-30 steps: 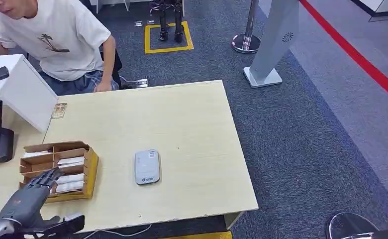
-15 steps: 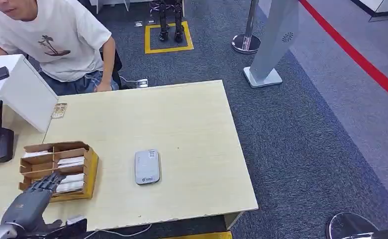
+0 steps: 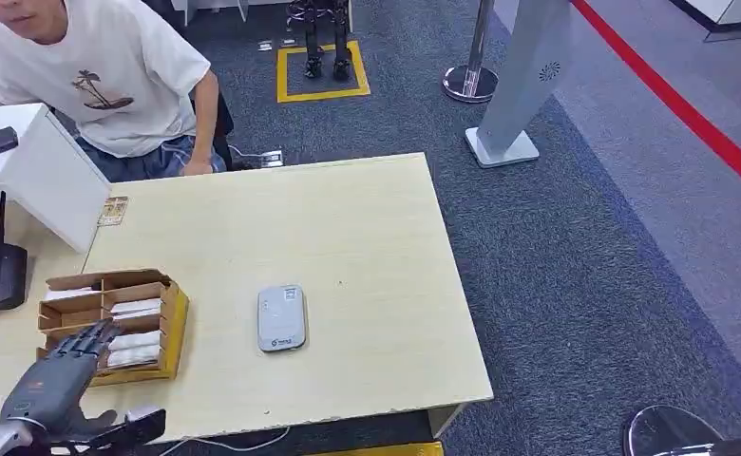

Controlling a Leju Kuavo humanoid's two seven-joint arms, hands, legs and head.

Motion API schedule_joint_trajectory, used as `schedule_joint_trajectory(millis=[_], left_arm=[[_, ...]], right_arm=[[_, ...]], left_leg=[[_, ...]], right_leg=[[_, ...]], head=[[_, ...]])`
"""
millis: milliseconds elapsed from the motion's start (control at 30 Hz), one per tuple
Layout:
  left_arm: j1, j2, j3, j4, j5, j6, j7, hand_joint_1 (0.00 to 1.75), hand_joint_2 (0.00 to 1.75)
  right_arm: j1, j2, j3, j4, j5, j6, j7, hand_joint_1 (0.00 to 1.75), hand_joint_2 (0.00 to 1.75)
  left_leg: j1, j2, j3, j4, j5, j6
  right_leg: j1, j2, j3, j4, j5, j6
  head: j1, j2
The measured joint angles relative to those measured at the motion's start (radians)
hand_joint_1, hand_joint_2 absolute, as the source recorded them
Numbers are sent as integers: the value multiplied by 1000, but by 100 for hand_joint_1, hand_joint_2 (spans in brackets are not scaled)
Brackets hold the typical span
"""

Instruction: Pass the card to the sensor for recognition and then transmit it.

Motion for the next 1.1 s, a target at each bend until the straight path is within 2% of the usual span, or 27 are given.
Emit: schedule_joint_trajectory(millis=[167,533,1100], left_arm=[[-51,-29,0,6,-63,6,0,0,175],[-62,-69,5,13,-73,-11,-34,0,175],[-65,-71,5,17,-52,-32,-48,0,175]], right_arm=[[0,0,0,0,-1,0,0,0,175],[0,0,0,0,-1,-1,0,0,175],[0,0,0,0,-2,-1,3,0,175]], left_leg=[[0,0,0,0,0,0],[0,0,0,0,0,0],[0,0,0,0,0,0]], right_leg=[[0,0,0,0,0,0],[0,0,0,0,0,0],[0,0,0,0,0,0]], head=[[0,0],[0,0],[0,0]])
